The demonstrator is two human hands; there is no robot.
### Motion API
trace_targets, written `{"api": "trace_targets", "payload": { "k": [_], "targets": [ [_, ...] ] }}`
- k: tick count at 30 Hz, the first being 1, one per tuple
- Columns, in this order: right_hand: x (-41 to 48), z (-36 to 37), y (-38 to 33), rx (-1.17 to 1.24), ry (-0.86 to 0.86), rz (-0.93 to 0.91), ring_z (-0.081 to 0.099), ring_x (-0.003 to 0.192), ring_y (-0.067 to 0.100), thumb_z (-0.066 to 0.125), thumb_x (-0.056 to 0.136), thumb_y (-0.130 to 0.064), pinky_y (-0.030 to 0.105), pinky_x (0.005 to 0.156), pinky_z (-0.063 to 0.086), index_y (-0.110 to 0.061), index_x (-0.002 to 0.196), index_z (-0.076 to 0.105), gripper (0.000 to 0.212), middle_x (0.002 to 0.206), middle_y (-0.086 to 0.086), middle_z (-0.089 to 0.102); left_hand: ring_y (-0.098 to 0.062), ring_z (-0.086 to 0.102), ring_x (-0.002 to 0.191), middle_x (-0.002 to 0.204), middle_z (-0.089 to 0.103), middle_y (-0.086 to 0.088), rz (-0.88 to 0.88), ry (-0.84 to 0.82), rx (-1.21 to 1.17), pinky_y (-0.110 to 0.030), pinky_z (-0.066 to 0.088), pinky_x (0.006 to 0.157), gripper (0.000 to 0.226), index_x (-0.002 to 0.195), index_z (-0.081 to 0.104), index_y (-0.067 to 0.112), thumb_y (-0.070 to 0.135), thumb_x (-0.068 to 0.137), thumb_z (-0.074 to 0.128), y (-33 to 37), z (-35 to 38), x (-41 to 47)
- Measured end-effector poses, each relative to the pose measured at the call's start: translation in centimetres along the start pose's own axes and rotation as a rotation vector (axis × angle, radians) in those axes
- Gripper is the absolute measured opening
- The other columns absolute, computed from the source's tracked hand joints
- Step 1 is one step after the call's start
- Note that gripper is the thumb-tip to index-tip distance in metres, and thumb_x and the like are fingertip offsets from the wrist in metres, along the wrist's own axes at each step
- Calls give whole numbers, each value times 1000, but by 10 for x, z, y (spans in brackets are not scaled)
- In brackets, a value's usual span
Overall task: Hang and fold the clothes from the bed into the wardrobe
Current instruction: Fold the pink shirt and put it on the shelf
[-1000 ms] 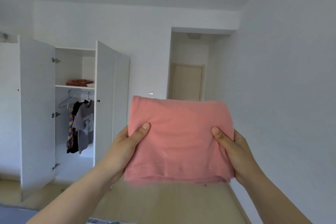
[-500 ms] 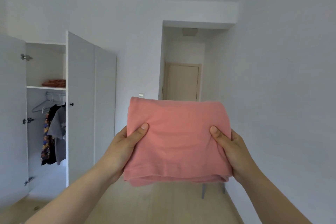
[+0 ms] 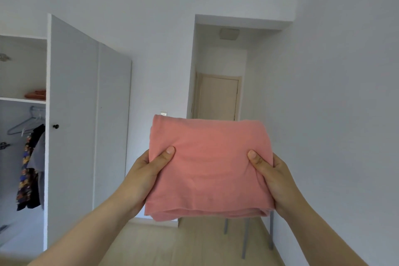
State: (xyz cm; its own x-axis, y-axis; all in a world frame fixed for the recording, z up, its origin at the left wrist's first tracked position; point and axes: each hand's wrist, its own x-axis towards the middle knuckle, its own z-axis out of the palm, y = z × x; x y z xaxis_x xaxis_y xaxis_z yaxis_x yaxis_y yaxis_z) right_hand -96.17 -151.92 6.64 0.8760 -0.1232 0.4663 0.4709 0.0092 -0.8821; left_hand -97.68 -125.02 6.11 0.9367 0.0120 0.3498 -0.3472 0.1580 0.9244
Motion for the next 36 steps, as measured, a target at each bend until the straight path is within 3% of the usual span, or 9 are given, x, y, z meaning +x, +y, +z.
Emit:
{"api": "trace_targets", "payload": {
  "k": [6,12,19,23,28,36],
  "targets": [
    [93,31,47,-19,19,0,71,96,16,78,55,-55,45,95,53,-20,107,69,64,103,-4,76,-15,72,95,104,75,5,-18,-6,27,-35,53,84,50,113,65,27,55,72,69,-30,-25,103],
    [176,42,110,-5,-14,34,71,98,20,80,55,-57,48,95,53,-21,108,69,65,104,-2,75,-13,73,88,99,75,8,-48,60,45,-32,54,77,49,109,66,29,58,70,70,-74,-32,185],
    [283,50,177,72,-101,25,72,94,14,83,47,-67,37,83,54,-22,111,67,80,104,-5,75,-16,73,92,102,75,5,-43,156,85,-34,54,81,53,111,67,24,57,70,71,-113,-27,275],
    [345,62,205,97,-164,21,72,91,13,85,53,-60,32,79,54,-23,108,68,68,102,-7,75,-16,72,96,105,75,5,-24,220,134,-37,53,88,54,115,65,23,56,72,70,-130,-31,320],
    [400,102,238,125,-247,29,72,88,10,77,50,-58,33,81,54,-27,103,68,62,97,-10,75,-15,72,94,103,75,5,-33,315,151,-34,53,84,52,112,66,21,54,72,71,-147,-60,365],
    [473,200,276,159,-369,13,73,89,12,87,50,-63,31,76,53,-26,103,69,68,100,-8,75,-17,72,96,104,75,3,20,395,195,-36,53,84,55,109,69,21,58,69,76,-158,-149,426]
  ]
}}
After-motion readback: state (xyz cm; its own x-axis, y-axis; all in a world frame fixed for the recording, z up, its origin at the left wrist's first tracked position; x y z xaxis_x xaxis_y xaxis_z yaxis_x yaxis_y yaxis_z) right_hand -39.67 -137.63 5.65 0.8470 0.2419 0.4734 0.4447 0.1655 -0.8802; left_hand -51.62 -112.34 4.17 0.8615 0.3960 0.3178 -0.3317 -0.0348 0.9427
